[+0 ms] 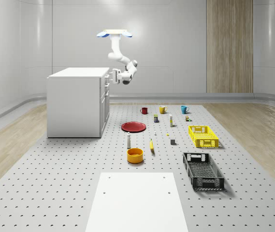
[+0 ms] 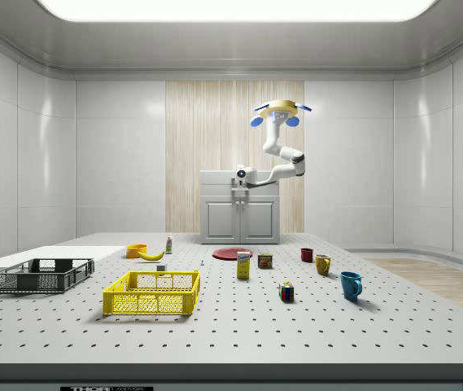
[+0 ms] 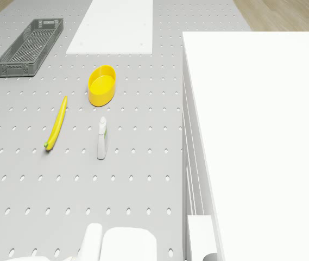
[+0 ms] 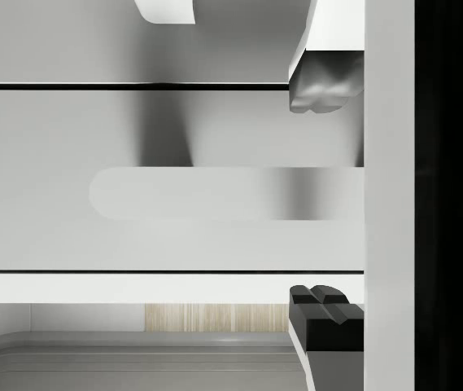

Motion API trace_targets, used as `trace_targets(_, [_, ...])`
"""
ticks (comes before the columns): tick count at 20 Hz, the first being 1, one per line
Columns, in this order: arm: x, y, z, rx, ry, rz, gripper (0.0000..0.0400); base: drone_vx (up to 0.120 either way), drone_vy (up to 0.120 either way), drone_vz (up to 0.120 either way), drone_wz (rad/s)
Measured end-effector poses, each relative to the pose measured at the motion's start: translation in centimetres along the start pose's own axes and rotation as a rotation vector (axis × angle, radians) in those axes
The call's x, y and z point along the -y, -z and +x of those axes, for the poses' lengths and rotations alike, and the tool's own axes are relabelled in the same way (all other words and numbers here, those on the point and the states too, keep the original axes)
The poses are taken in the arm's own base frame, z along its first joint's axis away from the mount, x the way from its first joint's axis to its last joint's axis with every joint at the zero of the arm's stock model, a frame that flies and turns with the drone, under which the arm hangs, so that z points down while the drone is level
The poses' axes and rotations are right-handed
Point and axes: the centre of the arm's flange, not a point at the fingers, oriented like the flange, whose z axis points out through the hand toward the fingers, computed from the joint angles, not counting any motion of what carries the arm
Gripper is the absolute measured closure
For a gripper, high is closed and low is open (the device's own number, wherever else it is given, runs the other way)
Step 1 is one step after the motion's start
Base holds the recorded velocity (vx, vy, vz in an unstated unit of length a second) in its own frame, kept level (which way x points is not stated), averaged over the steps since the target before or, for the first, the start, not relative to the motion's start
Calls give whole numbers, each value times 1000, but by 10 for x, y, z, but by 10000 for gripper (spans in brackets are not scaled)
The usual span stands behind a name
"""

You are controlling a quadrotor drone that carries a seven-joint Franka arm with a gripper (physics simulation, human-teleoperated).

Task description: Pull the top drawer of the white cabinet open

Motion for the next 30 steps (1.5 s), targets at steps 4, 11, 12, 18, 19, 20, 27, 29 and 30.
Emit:
trace_targets(4, [0,-5,0,0,0,0,89,0,0,0,0])
trace_targets(11, [0,-13,0,0,0,0,89,0,0,0,0])
trace_targets(12, [0,-13,0,0,0,0,89,0,0,0,0])
trace_targets(18, [0,-15,0,0,0,0,177,0,0,0,0])
trace_targets(19, [0,-15,0,0,0,0,201,0,0,0,0])
trace_targets(20, [0,-15,0,0,0,0,221,0,0,0,0])
trace_targets(27, [1,-15,-3,-2,-27,-2,273,0,0,0,0])
trace_targets(29, [1,-15,-3,-7,-13,-5,266,0,0,0,0])
trace_targets(30, [1,-14,-5,-8,-24,-6,271,0,0,0,0])
